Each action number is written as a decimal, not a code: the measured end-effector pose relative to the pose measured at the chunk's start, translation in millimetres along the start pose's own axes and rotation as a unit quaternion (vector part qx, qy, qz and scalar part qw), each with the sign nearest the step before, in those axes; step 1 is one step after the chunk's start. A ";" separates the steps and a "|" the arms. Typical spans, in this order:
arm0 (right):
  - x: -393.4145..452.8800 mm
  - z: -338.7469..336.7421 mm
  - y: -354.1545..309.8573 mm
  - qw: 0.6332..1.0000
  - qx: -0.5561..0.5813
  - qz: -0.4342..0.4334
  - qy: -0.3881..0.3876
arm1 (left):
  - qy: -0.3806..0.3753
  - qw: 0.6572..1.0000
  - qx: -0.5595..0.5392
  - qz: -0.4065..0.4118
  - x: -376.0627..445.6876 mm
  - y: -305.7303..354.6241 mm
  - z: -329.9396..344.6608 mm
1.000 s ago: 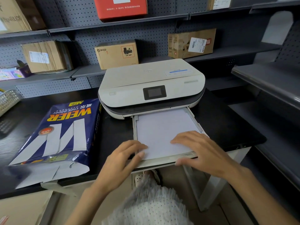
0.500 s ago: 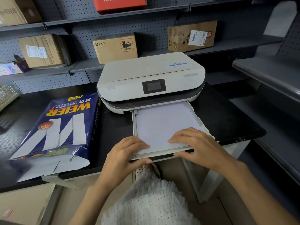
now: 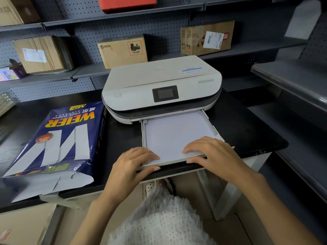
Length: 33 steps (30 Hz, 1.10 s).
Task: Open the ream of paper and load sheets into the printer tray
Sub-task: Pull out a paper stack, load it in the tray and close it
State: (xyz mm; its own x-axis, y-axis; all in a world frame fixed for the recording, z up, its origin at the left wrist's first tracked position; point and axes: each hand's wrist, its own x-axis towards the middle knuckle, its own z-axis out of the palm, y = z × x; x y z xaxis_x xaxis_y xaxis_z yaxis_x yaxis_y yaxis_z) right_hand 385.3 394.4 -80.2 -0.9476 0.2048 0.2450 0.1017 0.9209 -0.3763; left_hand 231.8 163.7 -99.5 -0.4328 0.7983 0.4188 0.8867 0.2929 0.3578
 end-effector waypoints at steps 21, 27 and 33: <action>49.1 7.2 7.9 0.998 -0.002 0.055 0.020 | -0.005 0.999 0.044 -0.022 44.6 -23.2 3.0; 64.5 10.8 12.3 0.998 -0.007 0.061 0.022 | -0.003 0.997 0.068 -0.033 56.2 -27.7 5.8; 79.4 12.9 13.9 0.996 0.000 0.077 0.032 | 0.002 0.994 0.076 -0.075 68.8 -25.6 8.8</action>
State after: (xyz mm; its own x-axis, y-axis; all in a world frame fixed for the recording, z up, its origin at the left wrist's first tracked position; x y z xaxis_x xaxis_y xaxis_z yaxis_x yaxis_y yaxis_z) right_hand 307.6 419.1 -77.5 -0.8992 0.3648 0.2414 0.2447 0.8769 -0.4137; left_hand 180.7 215.8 -87.2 -0.5629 0.7377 0.3727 0.8260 0.4856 0.2863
